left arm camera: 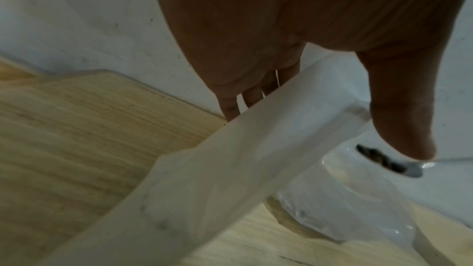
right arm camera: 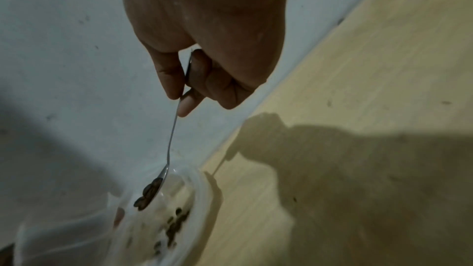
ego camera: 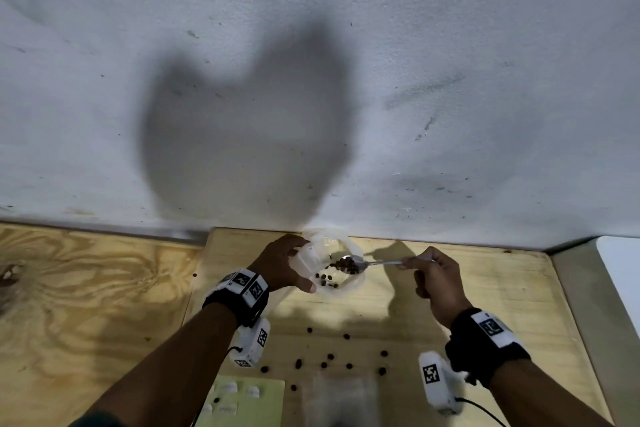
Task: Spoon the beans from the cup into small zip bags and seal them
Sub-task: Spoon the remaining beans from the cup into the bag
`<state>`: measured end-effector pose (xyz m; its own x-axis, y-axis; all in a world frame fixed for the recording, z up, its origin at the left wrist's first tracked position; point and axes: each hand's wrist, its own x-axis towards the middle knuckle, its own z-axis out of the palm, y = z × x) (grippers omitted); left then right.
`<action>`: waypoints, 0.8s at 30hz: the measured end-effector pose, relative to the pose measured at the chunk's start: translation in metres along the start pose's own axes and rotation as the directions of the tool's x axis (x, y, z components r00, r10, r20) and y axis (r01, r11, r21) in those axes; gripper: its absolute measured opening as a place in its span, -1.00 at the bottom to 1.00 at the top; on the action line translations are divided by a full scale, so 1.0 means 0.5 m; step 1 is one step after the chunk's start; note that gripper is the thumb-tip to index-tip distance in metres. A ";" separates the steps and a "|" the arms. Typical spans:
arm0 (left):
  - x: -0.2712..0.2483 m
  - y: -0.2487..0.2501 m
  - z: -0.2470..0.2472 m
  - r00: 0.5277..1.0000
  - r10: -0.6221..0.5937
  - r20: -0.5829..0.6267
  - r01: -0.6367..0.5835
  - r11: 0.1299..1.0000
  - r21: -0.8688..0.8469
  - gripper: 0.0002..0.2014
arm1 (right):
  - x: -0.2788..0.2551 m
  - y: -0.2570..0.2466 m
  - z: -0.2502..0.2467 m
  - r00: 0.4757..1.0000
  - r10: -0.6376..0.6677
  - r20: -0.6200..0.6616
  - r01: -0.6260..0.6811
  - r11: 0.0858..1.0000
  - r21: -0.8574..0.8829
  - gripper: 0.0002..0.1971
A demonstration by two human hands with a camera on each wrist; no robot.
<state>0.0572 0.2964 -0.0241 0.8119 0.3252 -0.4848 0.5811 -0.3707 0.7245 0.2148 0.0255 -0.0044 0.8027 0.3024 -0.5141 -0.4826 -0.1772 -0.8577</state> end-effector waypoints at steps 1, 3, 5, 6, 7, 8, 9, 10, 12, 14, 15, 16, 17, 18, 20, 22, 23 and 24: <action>-0.001 0.002 0.001 1.000 0.008 -0.007 -0.008 1.000 0.004 -0.01 | -0.001 -0.015 -0.002 1.000 -0.023 0.000 0.023 1.000 -0.001 -0.54; -0.003 0.005 0.003 1.000 0.017 -0.015 -0.017 1.000 0.000 -0.05 | -0.003 -0.045 -0.002 0.998 -0.069 0.004 0.069 0.998 -0.005 -0.53; -0.005 0.006 0.005 1.000 0.023 -0.017 -0.023 1.000 -0.010 -0.08 | -0.008 -0.070 0.004 0.994 -0.112 0.018 0.112 0.994 -0.005 -0.54; -0.005 0.006 0.007 1.000 0.024 -0.016 -0.024 1.000 -0.012 -0.09 | -0.012 -0.081 0.010 0.991 -0.134 0.029 0.134 0.991 0.004 -0.56; -0.006 0.006 0.007 1.000 0.024 -0.017 -0.025 1.000 -0.013 -0.09 | -0.017 -0.090 0.018 0.987 -0.156 0.040 0.156 0.988 0.013 -0.58; -0.006 0.005 0.007 1.000 0.023 -0.017 -0.023 1.000 -0.015 -0.08 | -0.022 -0.096 0.029 0.983 -0.178 0.051 0.177 0.984 0.020 -0.60; -0.005 0.004 0.008 1.000 0.021 -0.020 -0.022 1.000 -0.019 -0.08 | -0.027 -0.101 0.042 0.977 -0.202 0.066 0.202 0.979 0.018 -0.61; -0.004 0.003 0.008 1.000 0.016 -0.021 -0.016 1.000 -0.026 -0.07 | -0.031 -0.102 0.056 0.969 -0.232 0.082 0.233 0.973 -0.001 -0.61; -0.004 0.006 0.007 1.000 0.005 -0.020 -0.006 1.000 -0.026 -0.06 | -0.042 -0.096 0.085 0.938 -0.321 0.129 0.333 0.939 -0.089 -0.58; -0.002 0.006 0.007 1.000 0.001 -0.016 -0.001 1.000 -0.015 -0.06 | -0.055 -0.083 0.108 0.889 -0.407 0.207 0.447 0.870 -0.208 -0.57; 0.000 0.006 0.006 1.000 0.000 -0.015 0.000 1.000 -0.009 -0.08 | -0.063 -0.078 0.115 0.870 -0.426 0.249 0.483 0.837 -0.258 -0.59; 0.001 0.004 0.006 1.000 -0.004 -0.018 0.004 1.000 -0.010 -0.10 | -0.068 -0.073 0.118 0.858 -0.433 0.276 0.503 0.815 -0.287 -0.61; 0.002 0.003 0.004 1.000 -0.011 -0.019 0.011 1.000 -0.021 -0.11 | -0.071 -0.070 0.116 0.854 -0.441 0.277 0.512 0.807 -0.293 -0.63; 0.004 0.001 0.002 1.000 -0.028 -0.012 0.027 0.999 -0.038 -0.13 | -0.070 -0.069 0.109 0.857 -0.452 0.246 0.509 0.813 -0.281 -0.65; 0.007 -0.002 -0.002 0.998 -0.059 0.007 0.059 0.997 -0.056 -0.14 | -0.061 -0.062 0.082 0.876 -0.468 0.118 0.482 0.845 -0.233 -0.65; 0.009 -0.005 -0.007 0.995 -0.093 0.029 0.095 0.991 -0.096 -0.13 | -0.049 -0.044 0.053 0.893 -0.451 0.002 0.441 0.872 -0.212 -0.59; 0.010 -0.008 -0.009 0.994 -0.107 0.037 0.110 0.987 -0.113 -0.10 | -0.047 -0.031 0.045 0.898 -0.438 -0.030 0.420 0.876 -0.235 -0.56; 0.012 -0.010 -0.010 0.992 -0.121 0.047 0.126 0.984 -0.124 -0.08 | -0.047 -0.017 0.041 0.901 -0.431 -0.044 0.405 0.874 -0.269 -0.55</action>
<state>0.0587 0.3046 -0.0280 0.7373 0.3264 -0.5915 0.6673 -0.2156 0.7129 0.1931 0.0391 0.0150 0.9470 0.3074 -0.0935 -0.0024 -0.2844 -0.9587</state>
